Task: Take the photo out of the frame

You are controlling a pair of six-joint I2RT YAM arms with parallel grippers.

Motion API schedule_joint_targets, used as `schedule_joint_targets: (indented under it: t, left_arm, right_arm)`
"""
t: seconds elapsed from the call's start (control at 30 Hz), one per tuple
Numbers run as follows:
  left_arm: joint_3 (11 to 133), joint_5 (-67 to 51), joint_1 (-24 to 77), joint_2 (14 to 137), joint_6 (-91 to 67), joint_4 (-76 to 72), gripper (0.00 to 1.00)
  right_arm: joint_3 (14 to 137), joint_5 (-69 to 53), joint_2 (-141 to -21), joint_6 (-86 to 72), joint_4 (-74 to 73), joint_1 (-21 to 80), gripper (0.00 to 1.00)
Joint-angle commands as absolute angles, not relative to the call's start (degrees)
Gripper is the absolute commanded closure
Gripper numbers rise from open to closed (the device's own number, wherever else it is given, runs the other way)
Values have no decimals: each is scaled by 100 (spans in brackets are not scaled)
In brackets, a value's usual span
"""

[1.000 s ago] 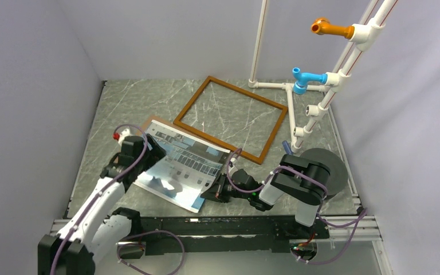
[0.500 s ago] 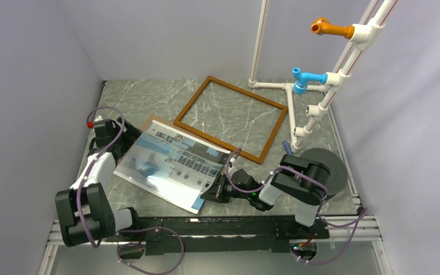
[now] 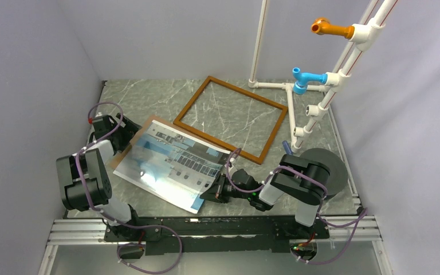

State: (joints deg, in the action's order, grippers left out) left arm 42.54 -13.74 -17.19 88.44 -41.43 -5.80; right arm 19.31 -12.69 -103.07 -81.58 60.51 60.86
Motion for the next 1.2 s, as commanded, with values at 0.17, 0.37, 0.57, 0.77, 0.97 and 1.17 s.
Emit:
schedule_joint_targets:
  t: [0.17,0.37,0.57,0.77,0.97,1.17]
  left_arm:
    - [4233,-1473,-1758,9266,-4221,-1044,3]
    - [4402,-1342,-1782,9567,-4261,-727,2]
    - [4448,-1360,-1793,9677,-4299,-652,2]
    - [4482,-1432,-1790,9771,-4295,-635,2]
    - [4548,-1455,-1792,9832,-4274,-576,2]
    - [4557,-1472,-1793,9842,-4246,-593,2]
  right_arm:
    - [1974,-1359,-10103,-8009,6146,6115,100]
    - [1891,-1194,-9467,-7686,5559,6152,100]
    - [1716,-780,-8372,-7212,4612,6333,100]
    - [1645,-140,-6755,-6759,3067,6433,100]
    - [1551,304,-4640,-6280,1580,6536,100]
    - [1878,401,-2838,-5455,3,6559,100]
